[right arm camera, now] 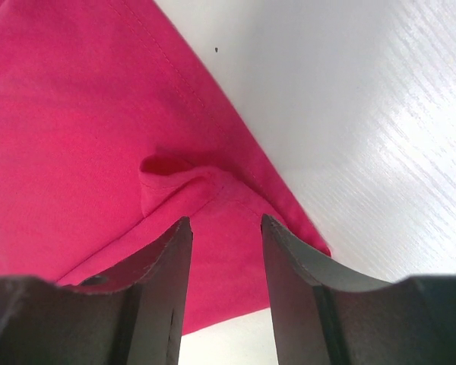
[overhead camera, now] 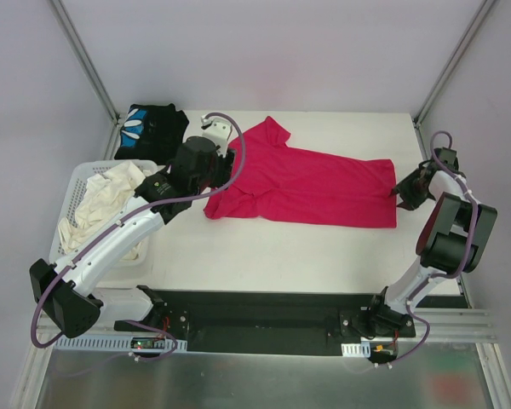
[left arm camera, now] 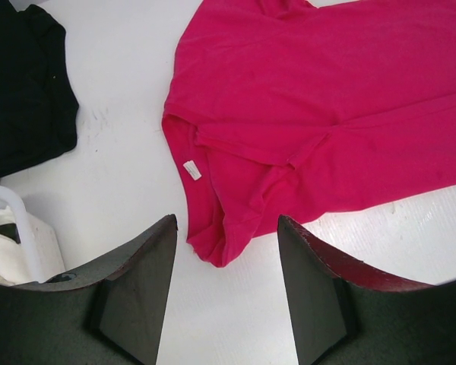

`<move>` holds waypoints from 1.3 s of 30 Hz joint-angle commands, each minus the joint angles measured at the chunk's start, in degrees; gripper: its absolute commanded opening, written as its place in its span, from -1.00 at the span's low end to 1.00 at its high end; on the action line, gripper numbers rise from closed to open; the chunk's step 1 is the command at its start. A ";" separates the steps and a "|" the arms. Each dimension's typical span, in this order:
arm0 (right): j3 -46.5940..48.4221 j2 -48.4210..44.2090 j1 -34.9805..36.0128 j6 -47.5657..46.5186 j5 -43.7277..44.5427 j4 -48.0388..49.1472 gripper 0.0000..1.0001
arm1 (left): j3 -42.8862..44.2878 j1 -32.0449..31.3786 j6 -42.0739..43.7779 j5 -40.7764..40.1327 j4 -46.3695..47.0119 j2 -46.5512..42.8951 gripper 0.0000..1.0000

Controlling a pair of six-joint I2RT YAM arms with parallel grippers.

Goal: Fold and stack the t-shirts
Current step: Fold the flattened tshirt in 1/3 of the way

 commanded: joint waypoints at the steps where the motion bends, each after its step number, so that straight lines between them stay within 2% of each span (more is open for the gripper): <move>1: 1.49 2.29 -0.41 0.61 0.10 1.77 -0.11 | 0.21 -0.45 0.63 -1.49 0.47 -0.30 0.10; 16: 3.25 5.47 -0.41 1.32 -1.13 2.91 -0.11 | 0.82 -0.46 0.01 -0.97 0.47 0.93 0.10; 31: 3.78 7.40 -0.32 1.49 -1.92 4.23 -0.23 | 0.91 -0.46 -0.34 -0.96 0.47 1.99 0.09; 34: 4.13 7.57 -0.32 1.58 -2.10 4.32 -0.28 | 0.91 -0.46 -0.42 -1.14 0.56 1.99 0.09; 39: 4.66 8.01 0.03 1.58 -2.19 4.49 -0.52 | 0.91 -0.46 -0.51 -1.14 0.47 2.17 0.09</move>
